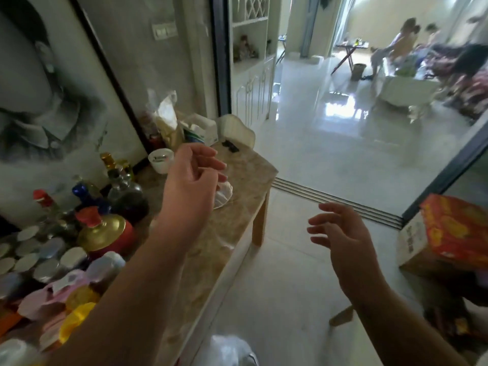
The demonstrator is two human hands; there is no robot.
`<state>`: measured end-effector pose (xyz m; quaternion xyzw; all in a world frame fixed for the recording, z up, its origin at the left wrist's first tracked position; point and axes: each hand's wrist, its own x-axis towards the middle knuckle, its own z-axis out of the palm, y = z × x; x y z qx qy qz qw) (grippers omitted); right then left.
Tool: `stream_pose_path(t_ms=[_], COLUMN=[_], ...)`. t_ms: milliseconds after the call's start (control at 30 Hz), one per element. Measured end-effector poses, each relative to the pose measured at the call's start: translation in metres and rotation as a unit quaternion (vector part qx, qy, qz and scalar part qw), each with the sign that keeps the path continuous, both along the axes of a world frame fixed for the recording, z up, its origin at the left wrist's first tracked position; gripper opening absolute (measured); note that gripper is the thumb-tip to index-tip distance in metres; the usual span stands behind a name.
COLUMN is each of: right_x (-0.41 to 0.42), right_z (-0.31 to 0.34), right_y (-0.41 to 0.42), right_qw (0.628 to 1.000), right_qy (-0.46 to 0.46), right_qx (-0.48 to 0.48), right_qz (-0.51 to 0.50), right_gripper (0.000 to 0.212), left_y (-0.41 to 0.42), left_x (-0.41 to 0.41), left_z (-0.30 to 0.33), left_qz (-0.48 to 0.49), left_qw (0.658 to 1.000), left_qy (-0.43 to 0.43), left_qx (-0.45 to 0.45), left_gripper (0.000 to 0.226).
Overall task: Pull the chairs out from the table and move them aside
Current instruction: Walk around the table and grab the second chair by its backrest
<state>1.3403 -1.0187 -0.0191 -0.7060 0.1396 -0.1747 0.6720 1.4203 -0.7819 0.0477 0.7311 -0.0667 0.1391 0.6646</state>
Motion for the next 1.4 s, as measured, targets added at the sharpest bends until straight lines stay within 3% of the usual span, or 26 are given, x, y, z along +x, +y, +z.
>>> stream_pose_path(t_ms=[167,333,500,667,933,1400], right_x=[0.008,0.032,0.087,0.168,0.306,0.594], right_z=[0.019,0.045,0.082,0.091,0.096,0.109], right_y=[-0.04,-0.087,-0.141,-0.208,-0.347,-0.483], right_qw=[0.994,0.986,0.972,0.97,0.973,0.979], right_qy=[-0.046,-0.084,-0.151,-0.163,-0.143,-0.136], right_qx=[-0.013,-0.012,-0.018,-0.036,-0.051,-0.078], right_qz=[-0.095,-0.145,-0.177,-0.179,-0.173,-0.127], right_gripper=[0.035,0.04,0.037,0.038,0.041,0.043], left_y=[-0.043,-0.088,-0.129,-0.207,-0.354,-0.502], left_x=[0.039,0.085,0.15,0.226,0.37,0.654], left_z=[0.024,0.042,0.05,0.043,0.031,0.003], left_qz=[-0.062,-0.114,-0.126,-0.126,-0.127,-0.111], left_qw=[0.997,0.992,0.989,0.988,0.99,0.992], left_qy=[-0.039,-0.059,-0.069,-0.082,-0.049,-0.038], left_qx=[0.014,-0.007,-0.041,-0.037,-0.026,-0.055], left_gripper=[0.027,0.035,0.029,0.038,0.032,0.032])
